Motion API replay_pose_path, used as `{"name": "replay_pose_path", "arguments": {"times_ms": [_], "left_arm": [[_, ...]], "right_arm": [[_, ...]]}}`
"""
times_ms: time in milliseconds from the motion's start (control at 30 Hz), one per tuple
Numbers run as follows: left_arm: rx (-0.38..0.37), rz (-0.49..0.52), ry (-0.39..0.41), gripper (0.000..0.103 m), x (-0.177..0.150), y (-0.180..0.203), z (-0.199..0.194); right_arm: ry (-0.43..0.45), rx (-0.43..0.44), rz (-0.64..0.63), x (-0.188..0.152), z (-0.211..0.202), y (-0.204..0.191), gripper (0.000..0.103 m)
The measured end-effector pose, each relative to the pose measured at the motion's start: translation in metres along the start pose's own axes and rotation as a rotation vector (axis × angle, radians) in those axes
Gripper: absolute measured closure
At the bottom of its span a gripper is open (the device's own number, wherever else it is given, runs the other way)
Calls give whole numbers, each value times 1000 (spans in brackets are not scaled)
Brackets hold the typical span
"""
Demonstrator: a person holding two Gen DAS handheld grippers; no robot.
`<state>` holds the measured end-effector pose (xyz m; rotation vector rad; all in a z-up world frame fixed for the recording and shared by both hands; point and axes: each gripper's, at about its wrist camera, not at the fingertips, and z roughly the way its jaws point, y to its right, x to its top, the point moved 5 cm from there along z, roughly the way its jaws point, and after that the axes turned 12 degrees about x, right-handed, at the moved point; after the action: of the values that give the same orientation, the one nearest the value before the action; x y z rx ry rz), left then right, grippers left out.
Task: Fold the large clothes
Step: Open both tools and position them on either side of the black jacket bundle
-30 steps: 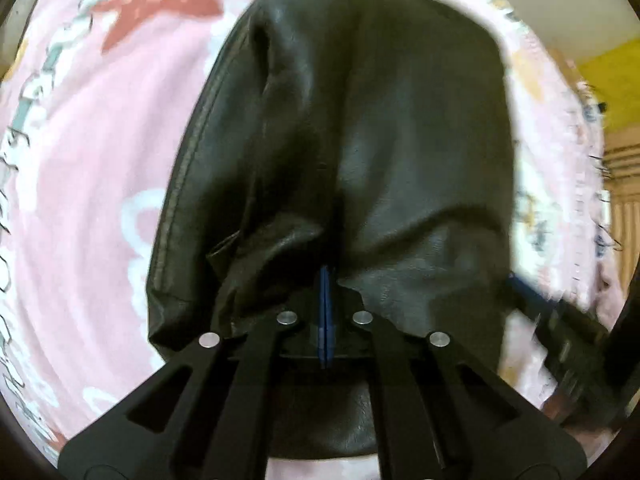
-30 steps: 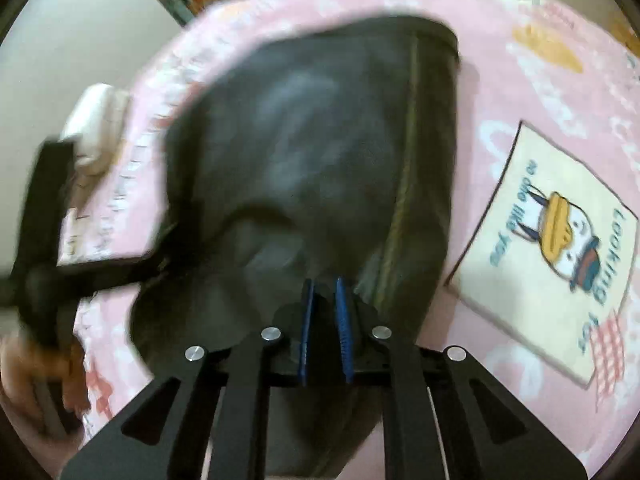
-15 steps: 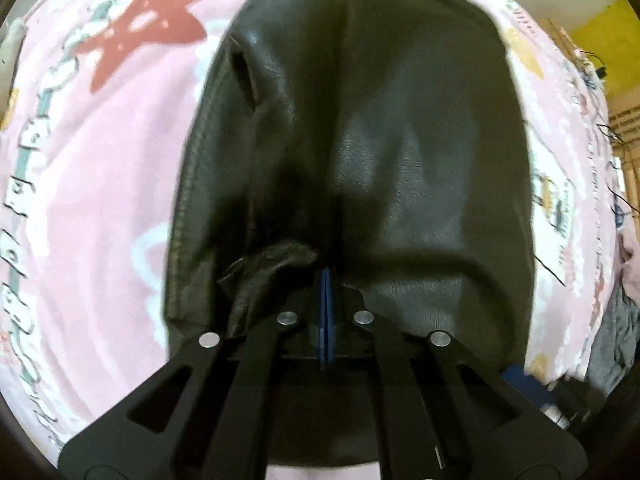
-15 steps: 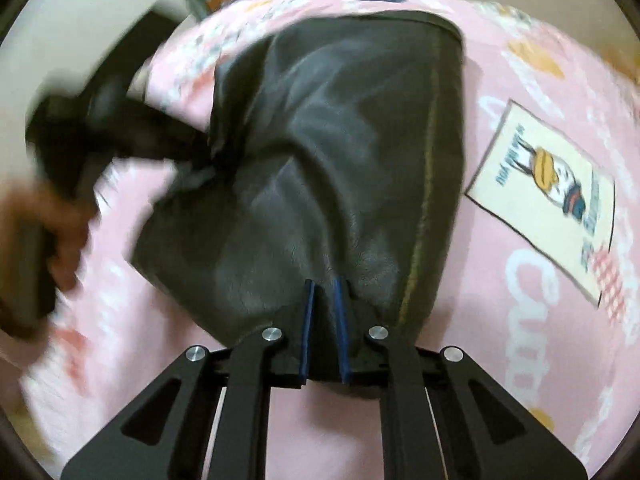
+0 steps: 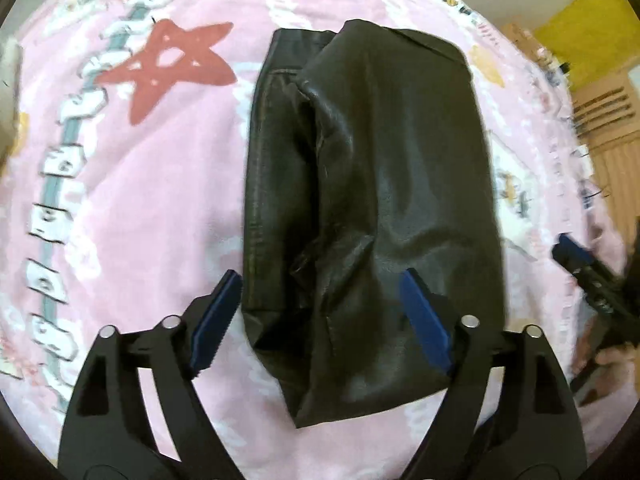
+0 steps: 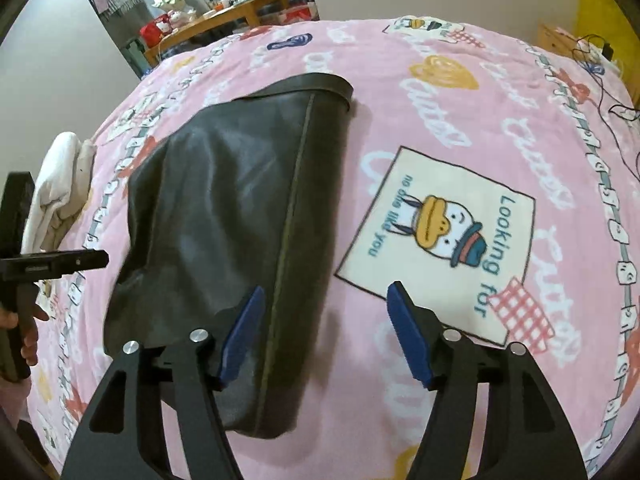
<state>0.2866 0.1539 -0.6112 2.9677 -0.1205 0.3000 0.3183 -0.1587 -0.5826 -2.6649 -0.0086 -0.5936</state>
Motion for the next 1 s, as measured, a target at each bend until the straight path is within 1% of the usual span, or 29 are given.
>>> {"name": "replay_pose_path", "arguments": {"times_ms": [67, 100, 200, 233, 267, 300, 333, 367, 400, 433, 467, 500, 567, 633, 700, 767, 833, 867, 933, 967, 1000], "left_arm": [[-112, -20, -20, 13, 1, -1, 5], [-153, -27, -26, 12, 2, -3, 7], [-222, -77, -76, 11, 5, -13, 22], [-280, -101, -86, 11, 6, -16, 25], [-317, -111, -88, 11, 7, -17, 26], [-372, -119, -88, 11, 8, -18, 27], [-403, -125, -87, 11, 9, -19, 27], [-430, -137, -88, 9, 10, -22, 30], [-444, -149, -96, 8, 10, -24, 34], [-443, -162, -108, 8, 11, -27, 40], [-430, -165, -116, 8, 11, -29, 45], [-422, -160, -126, 8, 11, -31, 50], [-419, -141, -129, 8, 12, -33, 55], [-410, -107, -110, 8, 15, -32, 59], [-369, -93, -72, 8, 20, -34, 60], [-421, -108, -61, 8, 22, -33, 63], [-443, -117, -54, 8, 25, -35, 68], [-455, -113, -52, 8, 25, -35, 70], [-516, -107, -48, 8, 22, -35, 73], [-573, -119, -36, 8, 21, -36, 73], [-604, -133, -27, 8, 20, -38, 75]], "right_arm": [[6, 28, 14, 3, 2, -2, 32], [3, 35, 16, 4, 5, -4, 32], [-10, 63, 23, 7, 15, -8, 29], [-14, 85, 35, 8, 18, -10, 28], [-18, 101, 47, 9, 21, -10, 27], [-24, 121, 64, 10, 24, -9, 26], [-30, 137, 74, 11, 27, -9, 26], [-39, 171, 97, 11, 32, -7, 26], [-44, 209, 130, 12, 36, -5, 25], [-49, 258, 168, 13, 42, -2, 25], [-60, 288, 196, 13, 46, 1, 25], [-70, 318, 228, 13, 51, 4, 25], [-83, 349, 272, 14, 61, 9, 25], [-93, 383, 290, 16, 69, 11, 25], [-102, 416, 296, 18, 74, 9, 25], [-103, 427, 294, 18, 78, 7, 24], [-96, 422, 273, 18, 81, 4, 21], [-89, 434, 274, 18, 81, 3, 19], [-74, 448, 291, 18, 82, 5, 19], [-67, 456, 303, 17, 82, 8, 19], [-61, 470, 319, 17, 82, 10, 19]]}}
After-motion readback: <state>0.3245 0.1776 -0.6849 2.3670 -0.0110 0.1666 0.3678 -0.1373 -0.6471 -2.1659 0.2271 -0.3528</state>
